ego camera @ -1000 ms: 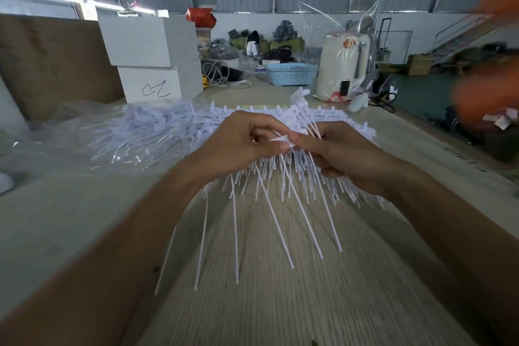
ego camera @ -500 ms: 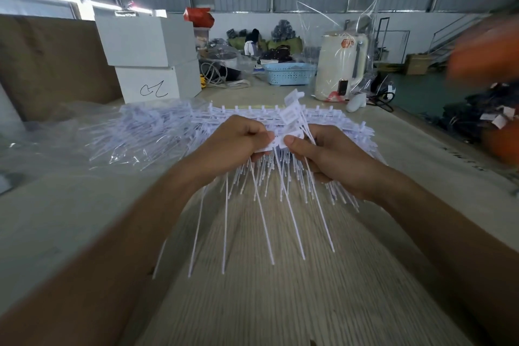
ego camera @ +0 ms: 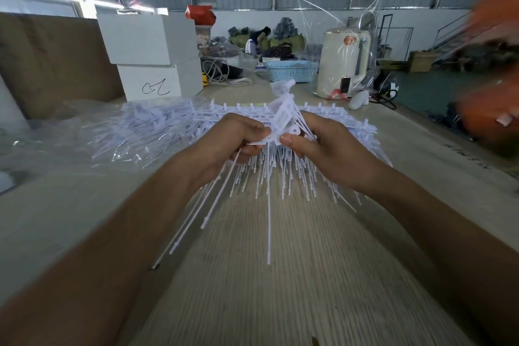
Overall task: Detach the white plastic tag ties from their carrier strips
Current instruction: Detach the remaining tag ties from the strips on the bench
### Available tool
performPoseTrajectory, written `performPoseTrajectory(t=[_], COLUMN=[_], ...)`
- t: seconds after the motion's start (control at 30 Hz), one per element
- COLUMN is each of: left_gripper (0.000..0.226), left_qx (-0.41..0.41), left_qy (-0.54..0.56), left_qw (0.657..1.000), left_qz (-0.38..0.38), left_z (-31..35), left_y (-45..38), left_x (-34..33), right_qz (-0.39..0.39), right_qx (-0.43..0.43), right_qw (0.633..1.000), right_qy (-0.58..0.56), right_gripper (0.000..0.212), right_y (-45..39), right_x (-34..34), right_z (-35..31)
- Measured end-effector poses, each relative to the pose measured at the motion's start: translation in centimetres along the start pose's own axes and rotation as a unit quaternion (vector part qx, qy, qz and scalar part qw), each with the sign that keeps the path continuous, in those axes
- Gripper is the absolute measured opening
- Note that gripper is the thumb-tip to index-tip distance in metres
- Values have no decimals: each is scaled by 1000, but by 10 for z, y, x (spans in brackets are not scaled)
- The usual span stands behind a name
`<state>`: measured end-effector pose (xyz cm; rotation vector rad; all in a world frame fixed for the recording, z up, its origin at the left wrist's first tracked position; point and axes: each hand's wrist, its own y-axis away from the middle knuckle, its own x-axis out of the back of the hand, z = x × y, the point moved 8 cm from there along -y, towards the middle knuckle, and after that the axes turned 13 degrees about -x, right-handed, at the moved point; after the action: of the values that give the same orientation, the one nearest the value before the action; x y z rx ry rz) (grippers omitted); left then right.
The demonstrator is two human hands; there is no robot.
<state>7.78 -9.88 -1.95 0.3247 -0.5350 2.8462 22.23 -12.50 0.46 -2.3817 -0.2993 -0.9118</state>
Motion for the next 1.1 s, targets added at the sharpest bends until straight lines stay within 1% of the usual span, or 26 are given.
performPoseTrajectory(t=[0.03, 0.07, 0.1, 0.13, 0.17, 0.2, 0.27, 0.33, 0.43, 0.53, 0.63, 0.7, 0.87, 0.97, 1.03, 1.1], left_gripper=[34, 43, 52, 57, 56, 49, 36, 29, 27, 31, 31, 28, 20, 13, 13, 14], left_qx=[4, 7, 12, 15, 7, -13, -58, -77, -86, -85, -53, -60, -110, -119, -122, -117], left_qy=[-6, -14, -17, -18, -24, -37, -82, -115, -122, -135, -125, -127, -122, -125, -132, -145], left_qw=[1000, 1000, 999, 999, 999, 999, 994, 989, 987, 986, 989, 988, 985, 984, 982, 981], left_qz=[-10, -21, -30, -32, -31, -31, -36, -43, -53, -51, -63, -71, -44, -49, -52, -50], left_z=[0, 0, -2, -3, -2, 1, 7, 9, 9, 9, 3, 3, 12, 14, 14, 12], left_y=[-1, -3, -4, -5, -5, -6, -4, -3, -3, -4, -2, -1, -2, -1, -1, -3], left_x=[-2, -5, -7, -8, -7, -6, -3, -3, -5, -2, 1, 2, 7, 9, 10, 11], right_qz=[3, 7, 9, 15, 27, 37, 49, 59, 64, 67, 86, 86, 1, -46, -60, -49], right_qx=[19, 38, 54, 59, 53, 33, -16, -46, -70, -84, -127, -160, -225, -237, -248, -265], right_qw=[999, 997, 995, 994, 995, 996, 997, 996, 996, 992, 980, 970, 949, 938, 939, 938], right_qy=[30, 62, 83, 87, 85, 71, 50, 42, -6, -61, -129, -161, -221, -249, -232, -219], right_gripper=[7, 13, 14, 14, 22, 29, 33, 37, 39, 43, 53, 56, 43, 33, 28, 26], right_y=[0, 1, 1, 1, 0, -1, -5, -6, -5, -4, -4, -5, -4, -3, -2, -3], right_x=[2, 5, 8, 11, 15, 19, 24, 28, 29, 31, 39, 40, 24, 16, 11, 8], right_z=[-2, -6, -7, -8, -8, -4, 7, 13, 16, 15, 23, 31, 43, 44, 46, 49])
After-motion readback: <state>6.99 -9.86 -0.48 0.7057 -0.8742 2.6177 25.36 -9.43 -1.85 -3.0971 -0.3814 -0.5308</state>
